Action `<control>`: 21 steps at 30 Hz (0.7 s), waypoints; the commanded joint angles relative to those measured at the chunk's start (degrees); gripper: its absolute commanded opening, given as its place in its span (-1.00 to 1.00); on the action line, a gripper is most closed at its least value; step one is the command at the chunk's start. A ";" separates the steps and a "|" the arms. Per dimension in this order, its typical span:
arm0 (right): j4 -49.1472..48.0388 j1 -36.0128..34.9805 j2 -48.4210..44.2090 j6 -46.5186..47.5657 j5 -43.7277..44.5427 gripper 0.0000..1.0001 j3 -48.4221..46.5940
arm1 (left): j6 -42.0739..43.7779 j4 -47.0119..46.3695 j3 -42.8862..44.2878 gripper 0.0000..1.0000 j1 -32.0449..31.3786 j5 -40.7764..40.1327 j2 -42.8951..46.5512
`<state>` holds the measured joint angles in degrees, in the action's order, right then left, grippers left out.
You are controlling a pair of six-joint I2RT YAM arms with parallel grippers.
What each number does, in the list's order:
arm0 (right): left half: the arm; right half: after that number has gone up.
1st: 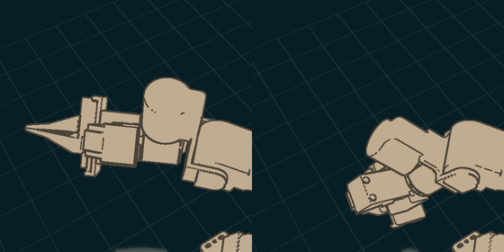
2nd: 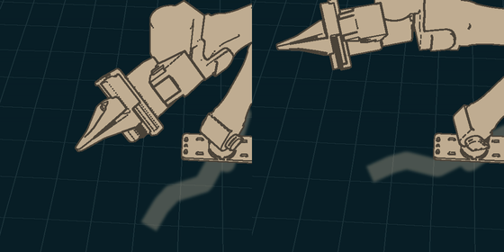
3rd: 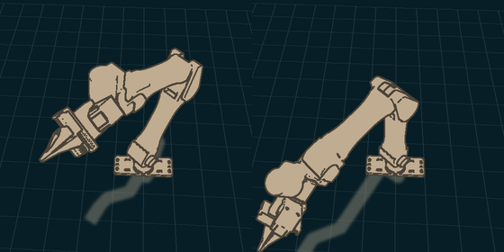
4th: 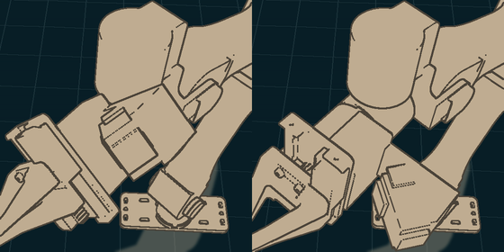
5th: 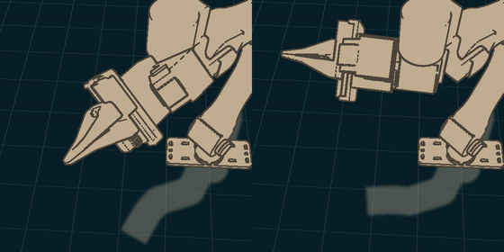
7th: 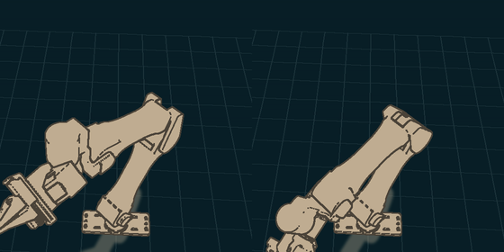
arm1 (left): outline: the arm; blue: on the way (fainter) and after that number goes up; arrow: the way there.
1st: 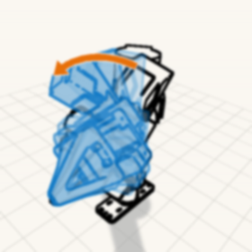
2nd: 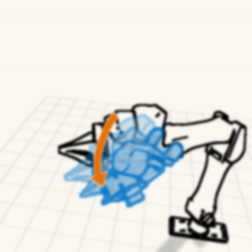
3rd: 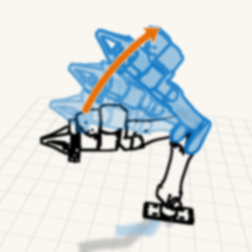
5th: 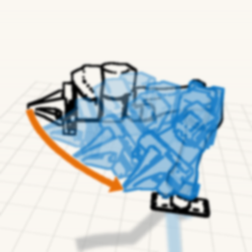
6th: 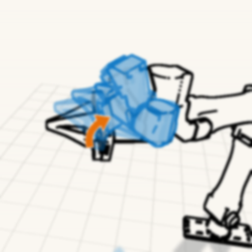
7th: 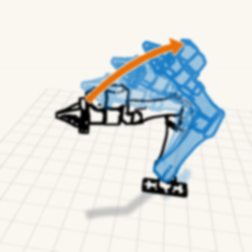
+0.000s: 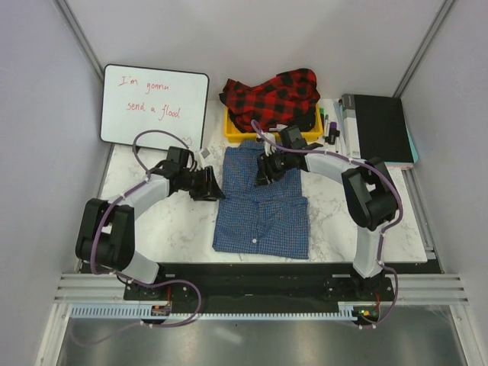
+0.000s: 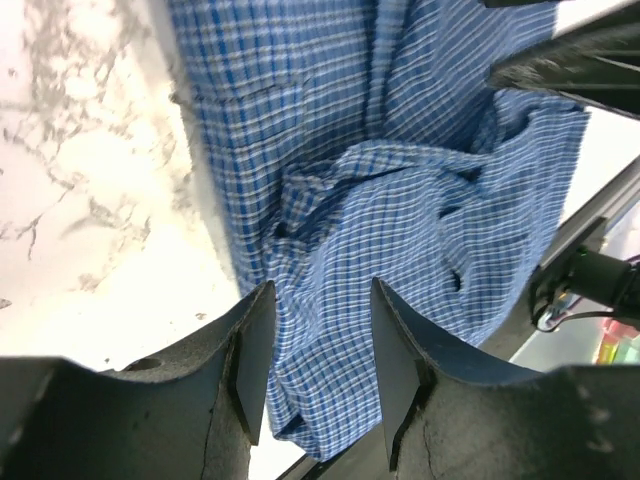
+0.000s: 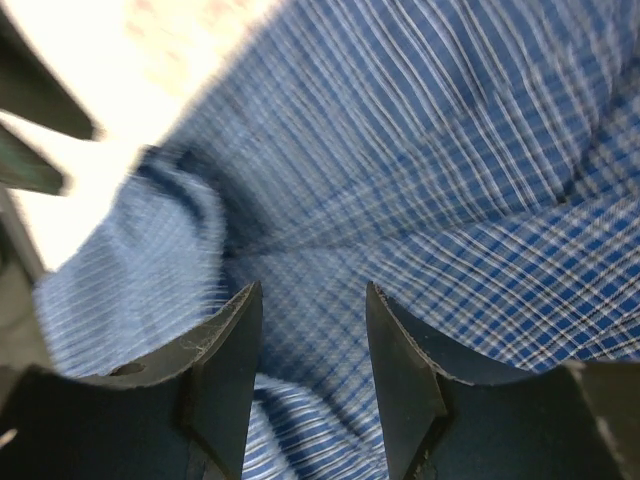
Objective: Fold and stack the long sleeve shirts
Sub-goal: Fold the shirt
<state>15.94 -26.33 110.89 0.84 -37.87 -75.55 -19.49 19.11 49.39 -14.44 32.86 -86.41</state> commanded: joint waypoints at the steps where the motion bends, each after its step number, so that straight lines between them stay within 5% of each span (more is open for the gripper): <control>1: 2.07 0.22 3.36 3.29 3.76 0.06 -3.29 | 4.80 1.89 1.50 -0.01 -1.12 -1.75 -1.56; 16: 3.21 0.66 6.09 4.87 4.91 0.05 -3.73 | 4.10 -0.13 1.33 -0.04 -3.23 -2.72 -6.14; 21: 3.57 0.75 6.44 5.49 5.35 0.04 -3.73 | 4.19 -0.39 1.06 -0.21 -3.84 -2.71 -5.18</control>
<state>19.05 -25.96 116.33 4.73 -33.28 -77.19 -16.99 20.43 49.41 -17.61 30.61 -92.73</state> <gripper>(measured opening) 0.523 0.435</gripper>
